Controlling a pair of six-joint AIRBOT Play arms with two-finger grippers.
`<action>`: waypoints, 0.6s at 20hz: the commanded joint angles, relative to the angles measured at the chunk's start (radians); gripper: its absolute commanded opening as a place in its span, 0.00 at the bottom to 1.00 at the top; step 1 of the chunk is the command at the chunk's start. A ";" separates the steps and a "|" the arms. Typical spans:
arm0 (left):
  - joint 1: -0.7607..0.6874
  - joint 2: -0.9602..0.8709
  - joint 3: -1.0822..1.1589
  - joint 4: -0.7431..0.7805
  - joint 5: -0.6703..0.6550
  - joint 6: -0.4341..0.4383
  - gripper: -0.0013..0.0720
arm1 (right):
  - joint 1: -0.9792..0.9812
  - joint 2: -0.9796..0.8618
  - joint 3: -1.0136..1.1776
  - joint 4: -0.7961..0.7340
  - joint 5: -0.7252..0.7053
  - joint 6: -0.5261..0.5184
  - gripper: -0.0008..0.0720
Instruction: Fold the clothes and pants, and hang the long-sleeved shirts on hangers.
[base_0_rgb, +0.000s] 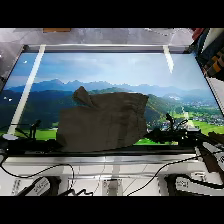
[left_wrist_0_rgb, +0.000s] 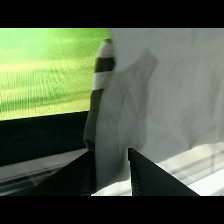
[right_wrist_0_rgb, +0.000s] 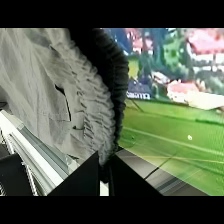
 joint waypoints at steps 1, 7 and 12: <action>-0.024 0.000 0.002 0.026 0.004 0.004 0.30 | 0.000 0.000 0.001 0.000 0.001 0.001 0.05; -0.024 0.001 0.011 0.103 -0.076 0.005 0.02 | 0.000 0.000 0.011 -0.003 0.038 -0.002 0.05; -0.024 0.013 0.201 0.010 -0.218 0.005 0.02 | 0.000 0.094 0.145 0.003 0.148 0.039 0.05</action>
